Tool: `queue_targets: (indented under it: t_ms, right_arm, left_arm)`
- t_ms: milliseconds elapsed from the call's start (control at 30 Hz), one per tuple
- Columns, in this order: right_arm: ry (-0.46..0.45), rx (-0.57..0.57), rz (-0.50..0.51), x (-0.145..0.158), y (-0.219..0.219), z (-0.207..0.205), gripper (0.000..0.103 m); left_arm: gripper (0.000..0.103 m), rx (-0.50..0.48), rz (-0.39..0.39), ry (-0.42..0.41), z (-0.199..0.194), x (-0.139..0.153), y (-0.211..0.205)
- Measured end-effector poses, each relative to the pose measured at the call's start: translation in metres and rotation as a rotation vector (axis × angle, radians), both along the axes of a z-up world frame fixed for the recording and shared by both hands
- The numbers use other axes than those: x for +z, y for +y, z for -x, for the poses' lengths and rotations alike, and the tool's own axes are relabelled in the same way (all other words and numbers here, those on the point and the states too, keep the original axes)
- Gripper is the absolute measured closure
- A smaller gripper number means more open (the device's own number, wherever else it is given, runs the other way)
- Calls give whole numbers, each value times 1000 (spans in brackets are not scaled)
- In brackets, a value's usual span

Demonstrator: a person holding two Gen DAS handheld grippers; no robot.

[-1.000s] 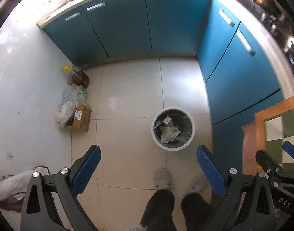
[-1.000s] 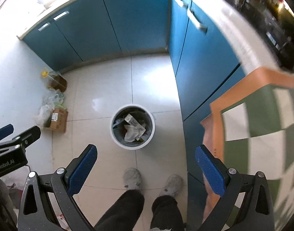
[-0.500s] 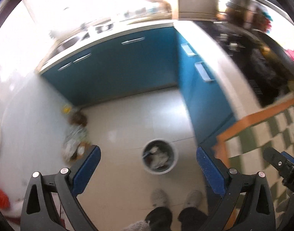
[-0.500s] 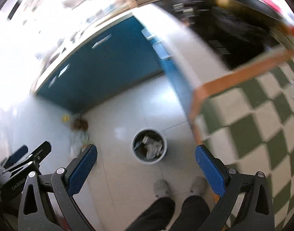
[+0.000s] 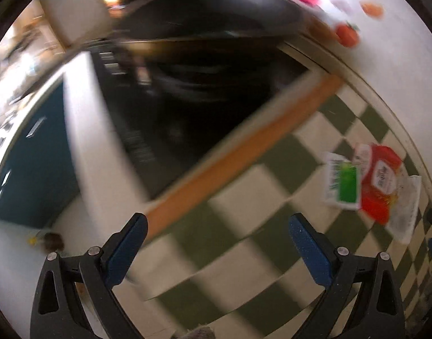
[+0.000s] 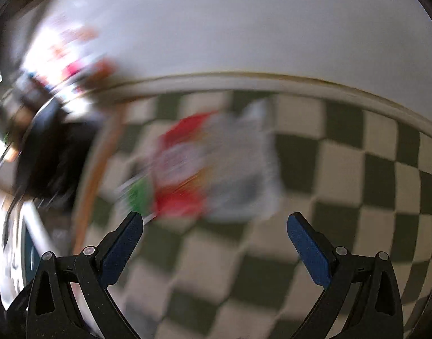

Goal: Collect trash
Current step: 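Grasp the green-and-white sachet with the left tool while the right tool grasps the red sugar bag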

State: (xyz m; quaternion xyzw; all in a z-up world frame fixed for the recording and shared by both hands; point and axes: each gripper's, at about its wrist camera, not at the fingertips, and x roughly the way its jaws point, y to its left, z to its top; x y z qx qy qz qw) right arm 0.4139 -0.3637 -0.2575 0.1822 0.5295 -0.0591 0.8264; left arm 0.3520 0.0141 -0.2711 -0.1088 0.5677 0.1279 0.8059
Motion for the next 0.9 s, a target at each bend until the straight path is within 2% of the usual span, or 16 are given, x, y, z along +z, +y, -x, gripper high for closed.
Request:
queue_targets:
  t_ms: [67, 167, 200, 233, 333, 400, 433, 533, 633, 733, 767, 800, 867, 900]
  right_arm:
    - [28, -13, -24, -22, -24, -27, 0]
    - [61, 11, -42, -47, -30, -53, 1]
    - [62, 20, -38, -52, -30, -57, 5]
    - [68, 39, -19, -56, -25, -64, 16]
    - [47, 68, 67, -60, -11, -73, 25]
    - [30, 86, 160, -59, -1, -74, 49]
    - [15, 97, 165, -57, 1, -73, 79]
    - [-16, 79, 197, -48, -5, -67, 85]
    - [-38, 25, 231, -36, -23, -54, 87]
    - [-33, -35, 222, -30, -49, -41, 88]
    - [-30, -48, 220, -30, -54, -39, 88]
    - [-25, -66, 214, -30, -60, -35, 88]
    - [-18, -93, 205, -29, -73, -33, 89]
    - [-19, -102, 204, -28, -75, -30, 89]
  left_arm:
    - [1, -23, 13, 25, -23, -11, -18]
    - [1, -52, 45, 69, -53, -32, -39]
    - [1, -62, 60, 85, -60, -39, -45]
    - [2, -78, 76, 101, -69, -46, -52]
    - [2, -116, 90, 131, -86, -60, -69]
    - [2, -132, 89, 149, -95, -67, -78]
    - [2, -144, 90, 157, -100, -70, -83]
    - [3, -172, 66, 171, -109, -75, -98]
    - [11, -197, 59, 168, -112, -77, -110]
    - [29, -219, 55, 148, -111, -71, -121]
    - [42, -230, 55, 146, -111, -67, -126]
    - [66, -239, 54, 145, -111, -64, -129]
    - [101, -262, 68, 153, -113, -60, -139]
    - [102, -262, 69, 159, -114, -59, -142]
